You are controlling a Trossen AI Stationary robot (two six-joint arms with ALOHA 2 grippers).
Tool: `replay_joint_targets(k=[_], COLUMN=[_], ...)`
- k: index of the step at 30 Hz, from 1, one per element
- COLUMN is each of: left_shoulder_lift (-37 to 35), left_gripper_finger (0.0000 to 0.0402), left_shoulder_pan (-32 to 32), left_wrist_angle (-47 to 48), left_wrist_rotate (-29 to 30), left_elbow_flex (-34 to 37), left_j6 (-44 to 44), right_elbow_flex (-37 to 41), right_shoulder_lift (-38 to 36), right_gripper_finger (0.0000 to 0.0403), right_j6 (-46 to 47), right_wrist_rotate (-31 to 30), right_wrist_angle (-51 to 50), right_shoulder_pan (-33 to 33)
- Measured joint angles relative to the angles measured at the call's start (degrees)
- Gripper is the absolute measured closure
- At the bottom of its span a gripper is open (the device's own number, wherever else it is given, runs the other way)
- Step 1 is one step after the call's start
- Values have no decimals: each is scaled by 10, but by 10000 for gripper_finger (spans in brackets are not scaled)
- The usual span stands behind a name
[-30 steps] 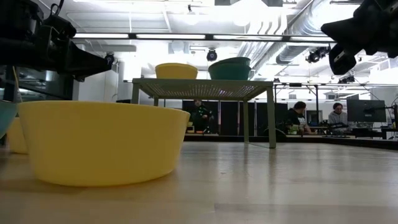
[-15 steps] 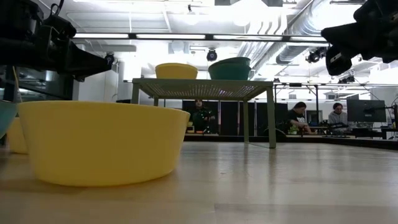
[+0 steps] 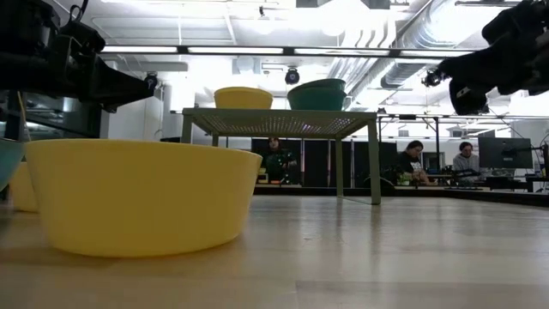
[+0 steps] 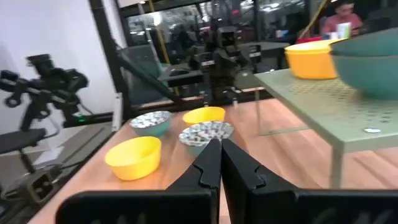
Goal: Pick & Place Mini bowls
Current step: Stack the yellow bowl on the stacked yellow bowls on the shelf
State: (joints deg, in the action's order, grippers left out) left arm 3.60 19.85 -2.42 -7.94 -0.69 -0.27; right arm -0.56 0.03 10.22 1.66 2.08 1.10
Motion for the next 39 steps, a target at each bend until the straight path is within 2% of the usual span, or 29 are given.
replay_joint_targets(k=[7, 39], left_shoulder_lift=[0, 0], left_gripper_finger=[255, 255], left_shoulder_pan=[0, 0], left_wrist_angle=[0, 0], left_wrist_rotate=[0, 0], left_elbow_flex=[0, 0], left_j6=[0, 0], right_elbow_flex=[0, 0], right_shoulder_lift=[0, 7], right_gripper_finger=[402, 402], right_j6=[-54, -62], right_wrist_rotate=[-47, -49], right_wrist_angle=[-2, -5], right_shoulder_pan=[0, 0])
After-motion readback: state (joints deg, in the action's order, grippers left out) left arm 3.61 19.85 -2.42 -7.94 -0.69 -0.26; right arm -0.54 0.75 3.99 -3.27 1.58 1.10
